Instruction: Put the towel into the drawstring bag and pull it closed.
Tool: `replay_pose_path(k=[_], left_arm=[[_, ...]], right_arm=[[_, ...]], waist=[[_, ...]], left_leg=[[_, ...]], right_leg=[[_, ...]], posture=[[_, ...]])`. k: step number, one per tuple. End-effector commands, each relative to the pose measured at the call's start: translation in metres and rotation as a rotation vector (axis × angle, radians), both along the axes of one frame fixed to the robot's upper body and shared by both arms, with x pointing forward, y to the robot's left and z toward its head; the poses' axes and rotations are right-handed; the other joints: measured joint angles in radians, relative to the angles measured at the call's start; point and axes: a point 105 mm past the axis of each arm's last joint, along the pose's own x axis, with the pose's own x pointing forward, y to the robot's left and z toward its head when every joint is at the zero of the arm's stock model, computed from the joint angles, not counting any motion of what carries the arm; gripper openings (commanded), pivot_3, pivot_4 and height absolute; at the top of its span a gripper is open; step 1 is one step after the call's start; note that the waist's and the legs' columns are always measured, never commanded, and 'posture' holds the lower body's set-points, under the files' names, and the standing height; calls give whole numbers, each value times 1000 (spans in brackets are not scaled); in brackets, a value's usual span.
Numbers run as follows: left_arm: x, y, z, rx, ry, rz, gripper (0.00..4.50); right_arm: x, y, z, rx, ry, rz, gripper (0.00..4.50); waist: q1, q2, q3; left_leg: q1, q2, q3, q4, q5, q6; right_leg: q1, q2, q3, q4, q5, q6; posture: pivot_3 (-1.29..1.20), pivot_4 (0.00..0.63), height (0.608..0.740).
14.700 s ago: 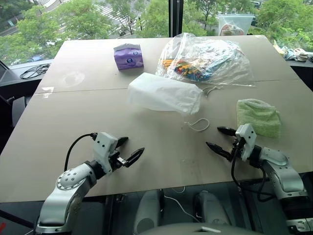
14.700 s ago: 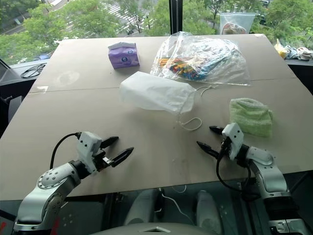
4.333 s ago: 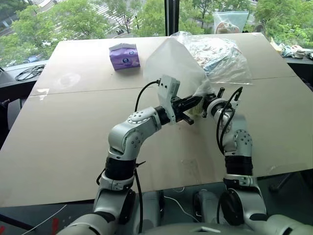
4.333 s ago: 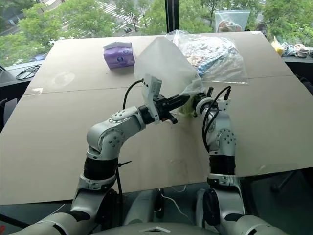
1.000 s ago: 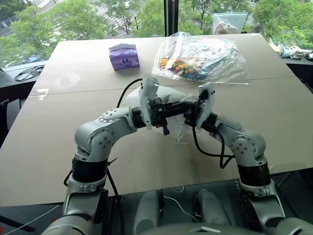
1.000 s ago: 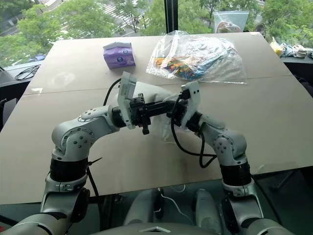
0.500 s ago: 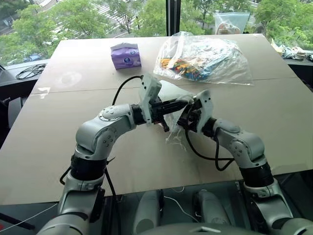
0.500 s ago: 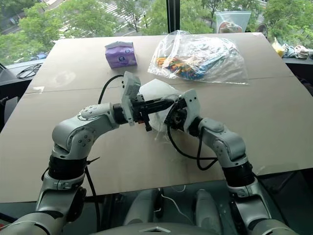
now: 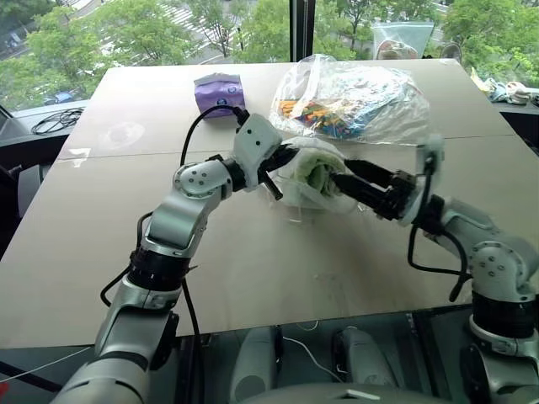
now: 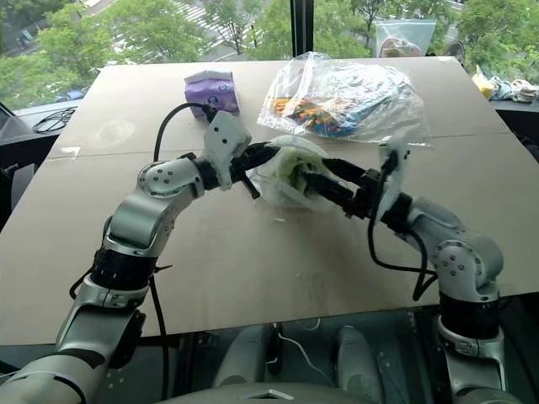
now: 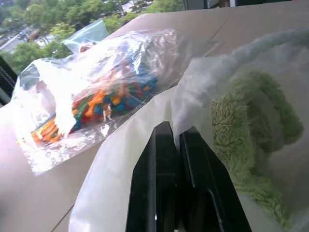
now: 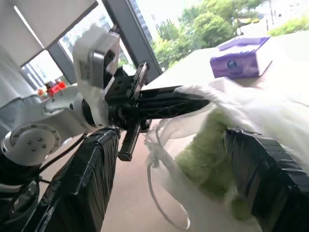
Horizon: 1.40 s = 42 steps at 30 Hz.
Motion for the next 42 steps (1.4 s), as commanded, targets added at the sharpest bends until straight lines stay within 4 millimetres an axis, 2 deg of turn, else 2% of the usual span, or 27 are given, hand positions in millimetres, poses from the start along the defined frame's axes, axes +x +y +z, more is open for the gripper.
replay_pose_path(k=[1,3,5,10,12,17,21,28,35,38,42], left_arm=[[3,-3,20,-22,-97,9,0],[8,-3,27,-36,-129,35,0],[14,1,34,-60,-152,73,0],[16,2,34,-64,-148,79,0],[16,2,32,-62,-144,77,0],[14,1,31,-79,-132,74,0],[14,2,31,-93,-121,76,0],[15,3,30,-92,-116,80,0],[16,4,28,-94,-109,87,0],[17,5,28,-94,-108,92,0],[18,7,28,-95,-108,100,0]], right_arm=[[-19,3,17,75,-43,78,3659],[-11,-8,10,17,-57,-31,3659],[0,-22,-18,-204,-59,-149,3659],[-3,-41,-73,-576,-45,-159,3659],[4,-46,-87,-670,-47,-201,3659],[30,-34,-83,-603,-87,-290,3659],[48,-27,-90,-625,-113,-324,3659],[45,1,-91,-568,-148,-200,3659],[49,18,-88,-505,-143,-177,3659],[47,19,-93,-525,-144,-161,2848],[47,15,-94,-535,-139,-170,822]], waist=[[1,0,0],[4,0,0],[8,0,0],[9,0,0],[6,0,0],[4,0,0],[11,-1,0],[7,-1,1],[6,-1,1],[9,-1,1],[7,-1,1]], left_leg=[[0,0,0,0,0,0],[0,0,0,0,0,0],[0,0,0,0,0,0],[-1,-1,2,1,0,0],[-1,0,2,1,0,0],[0,0,2,1,0,0],[-1,0,2,2,0,0],[-1,0,2,2,0,0],[-1,0,1,3,0,0],[-1,0,1,3,0,0],[-1,0,1,3,0,0]], right_leg=[[0,0,0,0,0,0],[0,0,0,0,0,0],[0,0,0,0,0,0],[0,-1,0,-2,0,0],[0,0,0,-1,0,0],[0,0,0,-1,0,1],[0,0,0,-1,0,1],[0,0,-1,-1,0,1],[0,0,-1,0,0,1],[0,0,-1,0,0,1],[0,0,-1,0,0,1]], posture=[[0,150,740],[0,150,740],[0,150,740],[0,150,740],[0,150,740],[0,150,740],[0,150,740],[0,150,740],[0,150,740],[0,150,740],[0,150,740]])
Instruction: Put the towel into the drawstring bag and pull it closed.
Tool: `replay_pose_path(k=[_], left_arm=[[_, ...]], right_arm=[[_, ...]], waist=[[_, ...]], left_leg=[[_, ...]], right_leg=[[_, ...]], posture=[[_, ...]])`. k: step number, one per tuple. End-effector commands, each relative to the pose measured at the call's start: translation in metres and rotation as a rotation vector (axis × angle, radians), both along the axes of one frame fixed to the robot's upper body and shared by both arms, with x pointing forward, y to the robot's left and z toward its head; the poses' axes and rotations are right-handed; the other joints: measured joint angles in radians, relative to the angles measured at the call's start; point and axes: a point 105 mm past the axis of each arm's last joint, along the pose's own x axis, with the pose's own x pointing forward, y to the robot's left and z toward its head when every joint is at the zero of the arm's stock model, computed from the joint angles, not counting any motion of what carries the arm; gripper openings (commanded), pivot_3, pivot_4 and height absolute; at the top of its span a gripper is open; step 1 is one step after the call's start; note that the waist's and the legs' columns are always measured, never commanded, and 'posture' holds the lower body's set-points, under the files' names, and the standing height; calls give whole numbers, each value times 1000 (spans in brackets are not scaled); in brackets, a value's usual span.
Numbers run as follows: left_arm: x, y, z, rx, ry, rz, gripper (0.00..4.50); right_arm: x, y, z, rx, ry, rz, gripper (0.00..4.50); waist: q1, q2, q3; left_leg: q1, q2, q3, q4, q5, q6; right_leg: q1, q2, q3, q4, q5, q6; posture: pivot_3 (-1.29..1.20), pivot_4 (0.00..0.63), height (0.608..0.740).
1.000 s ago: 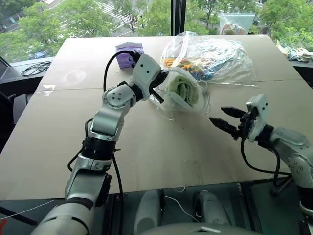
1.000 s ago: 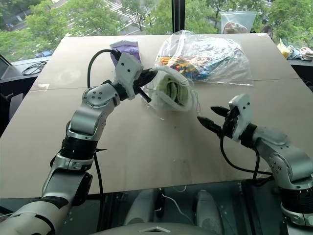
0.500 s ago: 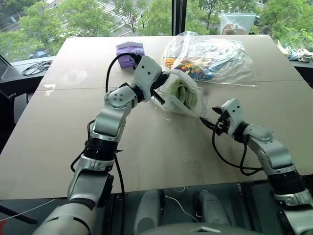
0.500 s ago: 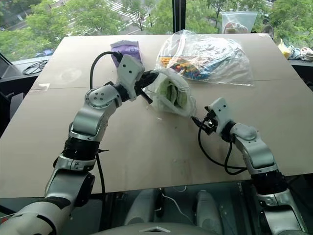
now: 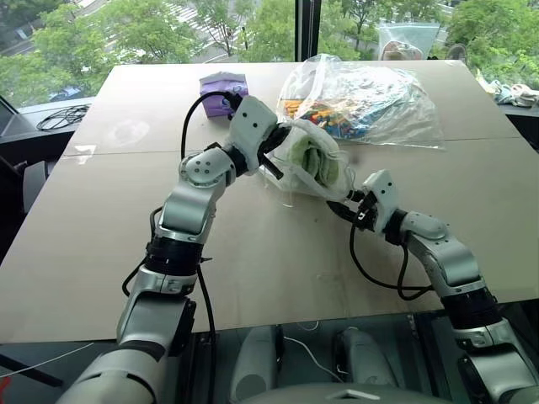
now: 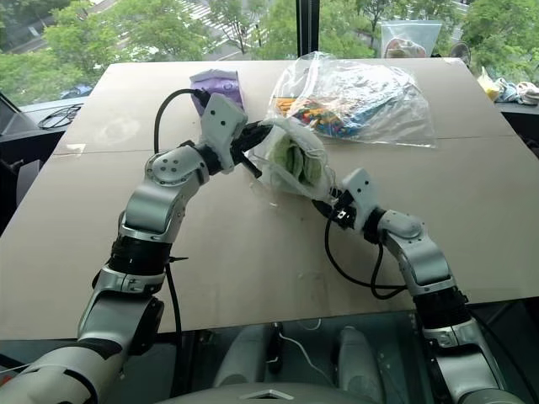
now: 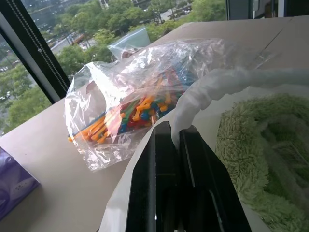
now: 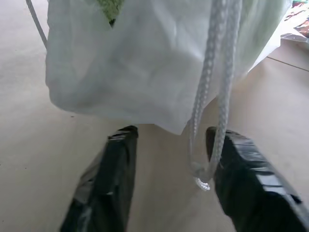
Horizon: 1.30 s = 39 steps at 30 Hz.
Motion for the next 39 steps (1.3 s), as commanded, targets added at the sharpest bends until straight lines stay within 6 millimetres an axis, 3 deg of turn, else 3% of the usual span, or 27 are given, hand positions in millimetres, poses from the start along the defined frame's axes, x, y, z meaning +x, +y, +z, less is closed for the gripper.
replay_pose_path(k=[1,2,7,14,16,21,24,28,32,39], left_arm=[[-1,4,12,-16,-44,10,0],[-1,3,12,-17,-44,10,0],[-1,3,11,-17,-38,12,0],[-7,-3,1,10,17,-35,0],[-12,-7,1,-22,35,-76,0],[-20,-7,13,-89,19,-98,1660],[-32,-3,20,-126,34,-141,3037],[-58,6,17,-119,110,-229,3037],[-80,18,-10,-12,222,-231,3037],[-96,17,-40,58,297,-231,3037]], right_arm=[[0,-3,9,-2,-43,0,349],[1,-4,10,-2,-46,-7,41],[8,-18,27,16,-84,-61,41],[31,-61,113,330,-218,-270,41],[33,-70,127,402,-224,-294,41],[34,-70,113,350,-184,-299,0],[34,-65,104,329,-161,-299,0],[34,-64,99,315,-147,-313,0],[35,-67,98,335,-138,-332,0],[36,-66,96,333,-127,-329,0]], waist=[[0,0,0],[0,0,0],[1,0,0],[-2,0,0],[-1,0,0],[1,0,0],[-2,0,0],[-21,0,0],[-29,1,0],[-21,1,0]], left_leg=[[0,0,0,0,0,0],[0,0,0,0,0,0],[0,0,0,0,0,0],[0,0,0,1,0,0],[0,0,0,1,0,0],[0,0,0,1,0,0],[0,0,0,1,0,0],[0,0,0,1,0,0],[1,1,0,1,0,0],[2,0,0,1,0,0]], right_leg=[[0,0,0,0,0,0],[0,0,0,1,0,0],[0,0,0,1,0,0],[0,0,0,2,0,0],[0,0,0,4,0,0],[0,0,0,4,0,0],[0,0,0,4,0,0],[-1,0,1,6,0,0],[-1,0,1,6,0,0],[-1,-1,1,6,-1,-1]], posture=[[0,150,740],[0,150,740],[0,150,740],[0,150,740],[0,150,740],[0,150,740],[0,150,740],[0,150,740],[0,150,740],[0,150,740]])
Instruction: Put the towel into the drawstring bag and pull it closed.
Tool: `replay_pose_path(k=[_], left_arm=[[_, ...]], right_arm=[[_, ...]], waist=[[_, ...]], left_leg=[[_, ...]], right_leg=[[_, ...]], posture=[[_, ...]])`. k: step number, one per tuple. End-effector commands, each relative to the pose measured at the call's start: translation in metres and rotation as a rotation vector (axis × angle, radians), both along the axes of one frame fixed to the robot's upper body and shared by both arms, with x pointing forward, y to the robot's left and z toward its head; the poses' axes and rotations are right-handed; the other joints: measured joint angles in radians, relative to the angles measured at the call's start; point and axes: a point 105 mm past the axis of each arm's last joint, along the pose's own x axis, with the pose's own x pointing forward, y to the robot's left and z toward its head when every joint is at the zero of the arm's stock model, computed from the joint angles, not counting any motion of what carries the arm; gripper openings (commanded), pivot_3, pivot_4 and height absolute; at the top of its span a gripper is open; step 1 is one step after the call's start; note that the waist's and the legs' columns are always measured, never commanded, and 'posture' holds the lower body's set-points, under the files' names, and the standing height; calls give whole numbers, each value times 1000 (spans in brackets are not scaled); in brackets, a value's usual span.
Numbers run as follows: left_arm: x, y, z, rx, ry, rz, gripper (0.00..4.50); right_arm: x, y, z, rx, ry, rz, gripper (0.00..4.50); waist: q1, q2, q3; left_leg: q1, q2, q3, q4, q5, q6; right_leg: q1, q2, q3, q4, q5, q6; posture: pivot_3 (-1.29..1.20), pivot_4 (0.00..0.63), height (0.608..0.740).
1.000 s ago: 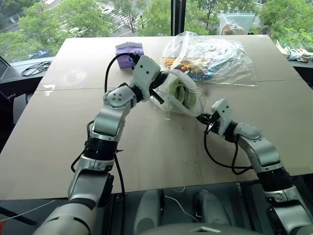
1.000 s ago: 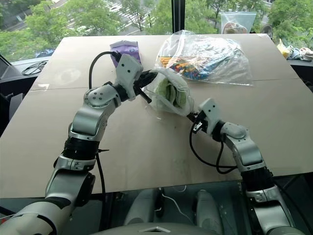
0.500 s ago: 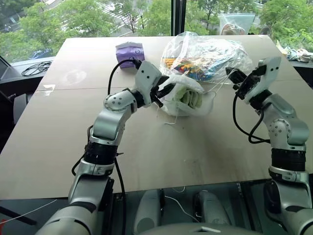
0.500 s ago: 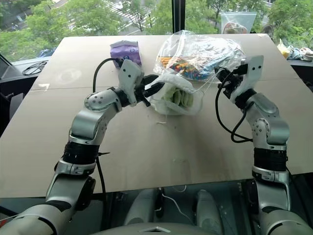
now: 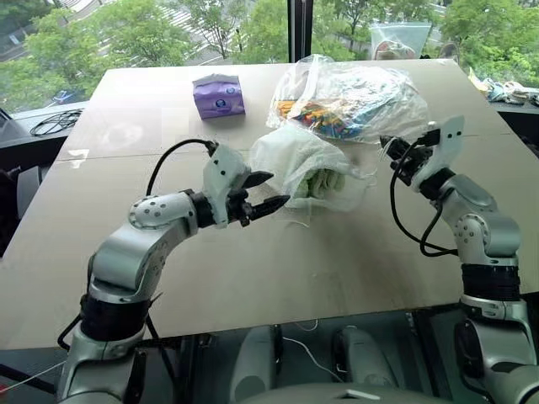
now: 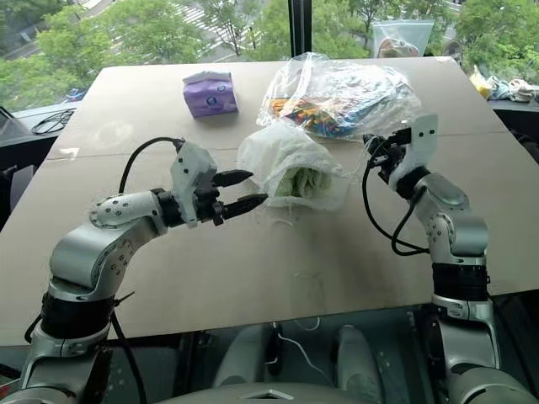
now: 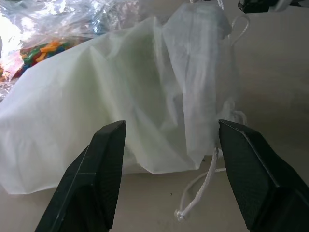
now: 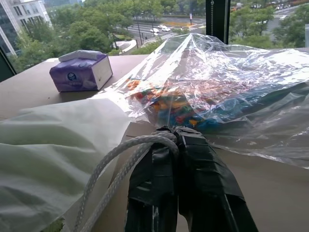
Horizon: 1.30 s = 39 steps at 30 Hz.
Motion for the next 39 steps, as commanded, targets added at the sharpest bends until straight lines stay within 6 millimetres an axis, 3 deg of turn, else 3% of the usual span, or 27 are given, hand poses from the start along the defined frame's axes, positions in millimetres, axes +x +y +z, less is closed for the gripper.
replay_pose_path(k=[1,11,28,31,36,39], left_arm=[[-9,-2,1,47,-52,-21,3037],[-16,9,-43,180,-2,-18,3037],[9,-21,-61,95,-74,38,3037],[8,-20,-66,97,-85,45,2376],[10,-5,-71,108,-97,129,47],[15,10,-70,131,-139,224,47]], right_arm=[[-2,0,14,10,-50,5,0],[-2,1,16,12,-52,13,0],[-3,1,16,30,-58,5,0],[-4,0,16,31,-58,2,0],[-5,-2,16,27,-61,-10,0],[-4,-6,19,17,-74,-31,0]], waist=[[-3,0,0],[-2,0,0],[-3,0,0],[-4,0,0],[-4,0,0],[-4,0,0]], left_leg=[[0,0,0,0,0,0],[1,0,0,-1,0,0],[0,0,4,-1,0,0],[0,0,4,-2,0,0],[1,1,4,-2,0,0],[0,1,3,-2,0,0]], right_leg=[[0,0,0,0,0,0],[-1,0,2,0,-2,-4],[-1,0,2,0,-2,-3],[-2,0,3,0,-2,-3],[-2,0,3,0,-2,-3],[-2,0,3,0,-2,-3]], posture=[[0,150,740],[0,150,740],[0,150,740],[0,150,740],[0,150,740],[0,150,740]])
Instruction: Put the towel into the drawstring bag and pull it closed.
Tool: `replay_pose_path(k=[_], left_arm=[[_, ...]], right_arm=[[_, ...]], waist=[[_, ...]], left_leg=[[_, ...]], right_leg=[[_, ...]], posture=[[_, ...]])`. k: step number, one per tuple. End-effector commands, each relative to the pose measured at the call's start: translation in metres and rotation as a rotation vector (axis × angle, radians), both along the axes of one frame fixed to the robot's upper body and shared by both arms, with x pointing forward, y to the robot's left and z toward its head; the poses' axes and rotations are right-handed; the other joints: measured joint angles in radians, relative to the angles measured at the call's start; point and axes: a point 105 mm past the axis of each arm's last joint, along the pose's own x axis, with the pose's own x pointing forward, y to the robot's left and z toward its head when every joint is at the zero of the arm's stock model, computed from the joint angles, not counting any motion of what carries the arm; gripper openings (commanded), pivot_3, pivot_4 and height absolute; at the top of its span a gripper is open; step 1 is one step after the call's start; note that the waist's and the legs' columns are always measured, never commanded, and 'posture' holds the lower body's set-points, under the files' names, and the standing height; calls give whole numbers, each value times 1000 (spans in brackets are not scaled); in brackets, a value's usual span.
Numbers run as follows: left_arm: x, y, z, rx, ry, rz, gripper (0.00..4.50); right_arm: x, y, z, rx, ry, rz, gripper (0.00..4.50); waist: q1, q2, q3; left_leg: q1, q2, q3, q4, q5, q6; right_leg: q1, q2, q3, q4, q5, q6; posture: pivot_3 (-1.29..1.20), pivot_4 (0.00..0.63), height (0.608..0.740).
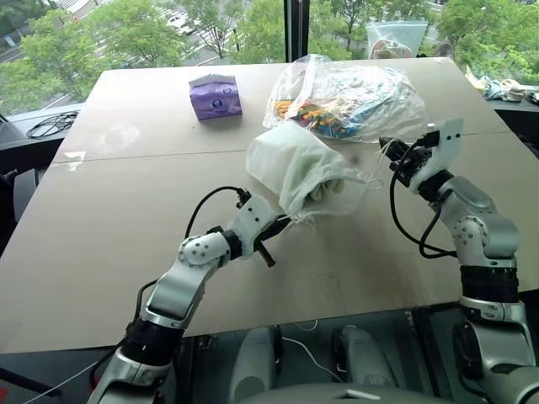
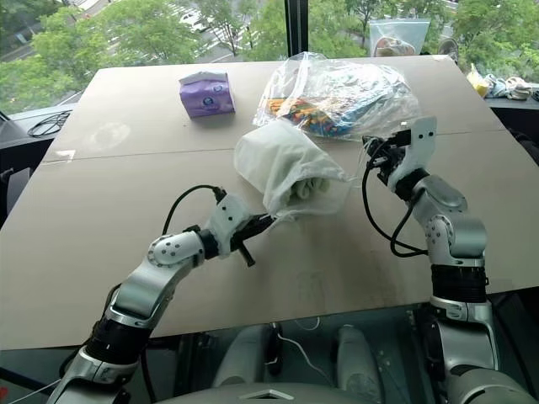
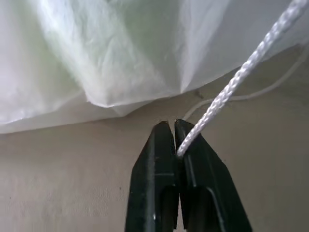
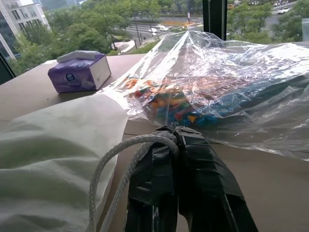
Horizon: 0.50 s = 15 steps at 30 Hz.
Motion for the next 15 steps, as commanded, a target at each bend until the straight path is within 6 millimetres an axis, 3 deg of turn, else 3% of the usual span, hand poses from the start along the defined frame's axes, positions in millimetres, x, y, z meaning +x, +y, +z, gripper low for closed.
replay_pose_path(k=[1,6,8,10,12,15], left_arm=[[12,27,17,21,-138,158,47],[31,101,52,-29,-340,592,47],[32,125,56,-49,-361,711,47],[31,159,59,-78,-375,893,47],[29,180,60,-107,-375,1017,47],[20,213,60,-138,-359,1206,47]], right_arm=[[-2,-10,23,-23,-95,-46,0],[11,-42,37,-258,-211,-287,0],[15,-50,35,-364,-242,-344,0],[20,-62,35,-343,-247,-429,0],[23,-73,34,-322,-240,-497,0],[26,-107,24,-392,-201,-672,0]], waist=[[0,0,0],[1,0,0],[1,0,0],[0,0,0],[0,0,0],[1,0,0]], left_leg=[[0,0,0,0,0,0],[0,0,-3,0,0,0],[0,0,-3,0,0,0],[0,0,-1,0,0,0],[0,0,1,0,0,0],[0,0,1,0,0,0]], right_leg=[[0,0,0,0,0,0],[0,0,0,0,0,0],[0,0,0,0,0,0],[0,0,0,0,0,1],[0,0,0,0,2,3],[0,0,0,0,2,4]], posture=[[0,150,740],[0,150,740],[0,150,740],[0,150,740],[0,150,740],[0,150,740]])
